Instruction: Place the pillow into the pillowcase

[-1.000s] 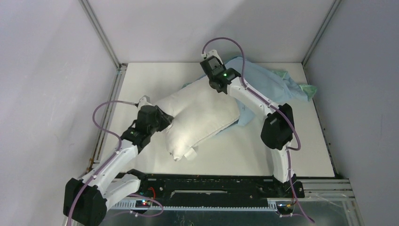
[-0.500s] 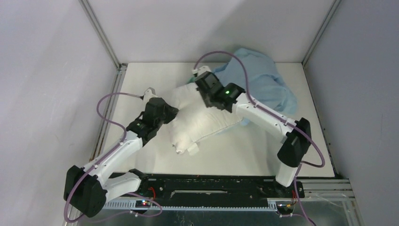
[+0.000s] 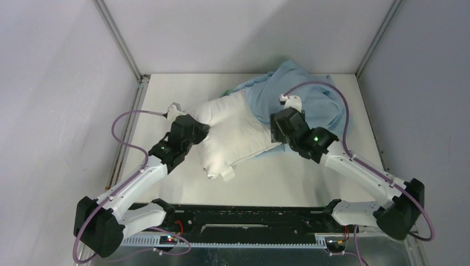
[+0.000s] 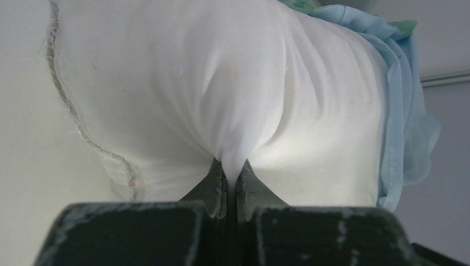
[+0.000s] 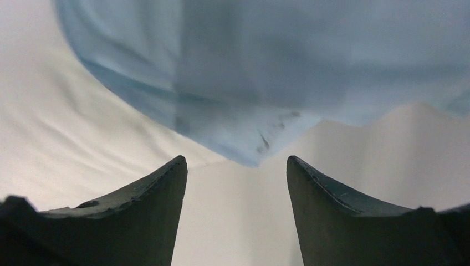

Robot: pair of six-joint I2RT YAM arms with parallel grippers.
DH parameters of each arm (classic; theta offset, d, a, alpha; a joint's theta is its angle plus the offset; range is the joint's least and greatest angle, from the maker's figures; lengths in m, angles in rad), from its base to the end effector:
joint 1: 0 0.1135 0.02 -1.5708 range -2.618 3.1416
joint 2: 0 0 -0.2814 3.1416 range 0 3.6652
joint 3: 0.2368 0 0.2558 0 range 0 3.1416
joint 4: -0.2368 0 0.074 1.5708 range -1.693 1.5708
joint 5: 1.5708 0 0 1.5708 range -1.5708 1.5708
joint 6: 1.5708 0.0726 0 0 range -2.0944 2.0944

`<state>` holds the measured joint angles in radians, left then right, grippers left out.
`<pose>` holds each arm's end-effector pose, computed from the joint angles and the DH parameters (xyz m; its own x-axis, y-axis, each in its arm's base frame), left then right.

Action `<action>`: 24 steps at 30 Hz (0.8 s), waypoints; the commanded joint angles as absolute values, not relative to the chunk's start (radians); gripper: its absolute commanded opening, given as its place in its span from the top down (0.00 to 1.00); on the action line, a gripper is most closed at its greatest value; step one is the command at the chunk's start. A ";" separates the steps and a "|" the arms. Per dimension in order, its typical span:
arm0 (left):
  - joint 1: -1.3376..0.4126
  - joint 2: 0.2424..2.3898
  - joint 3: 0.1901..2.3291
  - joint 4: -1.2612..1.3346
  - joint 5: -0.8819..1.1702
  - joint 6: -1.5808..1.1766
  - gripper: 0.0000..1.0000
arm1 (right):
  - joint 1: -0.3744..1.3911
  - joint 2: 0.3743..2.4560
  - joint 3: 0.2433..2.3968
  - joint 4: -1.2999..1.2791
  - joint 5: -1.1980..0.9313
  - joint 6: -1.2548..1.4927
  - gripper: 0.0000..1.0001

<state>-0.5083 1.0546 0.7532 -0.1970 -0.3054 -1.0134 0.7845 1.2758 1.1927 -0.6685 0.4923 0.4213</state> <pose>0.2397 -0.1085 0.2732 -0.4190 -0.6930 -0.5866 -0.2309 0.7062 -0.6694 0.2307 0.1818 0.3277 -0.5956 -0.0854 -0.7987 -0.1475 0.9891 0.0043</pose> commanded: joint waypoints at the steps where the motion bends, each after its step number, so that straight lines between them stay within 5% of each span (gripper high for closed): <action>1: -0.511 1.013 0.756 -0.165 -0.360 -1.019 1.00 | 0.795 1.182 0.981 -0.568 0.551 0.554 0.31; 15: -0.511 1.014 0.774 -0.201 -0.376 -1.004 1.00 | 0.687 1.349 0.829 -0.301 0.565 0.510 0.46; 16: -0.511 1.015 0.775 -0.202 -0.379 -1.001 1.00 | 0.686 1.358 0.841 -0.304 0.582 0.504 0.51; 20: -0.511 1.034 0.780 -0.201 -0.388 -0.996 1.00 | 0.716 1.350 0.935 -0.381 0.633 0.466 0.97; 24: -0.512 1.064 0.784 -0.185 -0.391 -0.997 1.00 | 0.918 1.296 1.117 -0.522 0.665 0.446 1.00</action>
<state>-0.5087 1.0534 0.7532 -0.2249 -0.3275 -1.0103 0.7479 1.3647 0.9234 -0.4488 0.6006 0.4751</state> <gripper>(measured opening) 0.036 0.009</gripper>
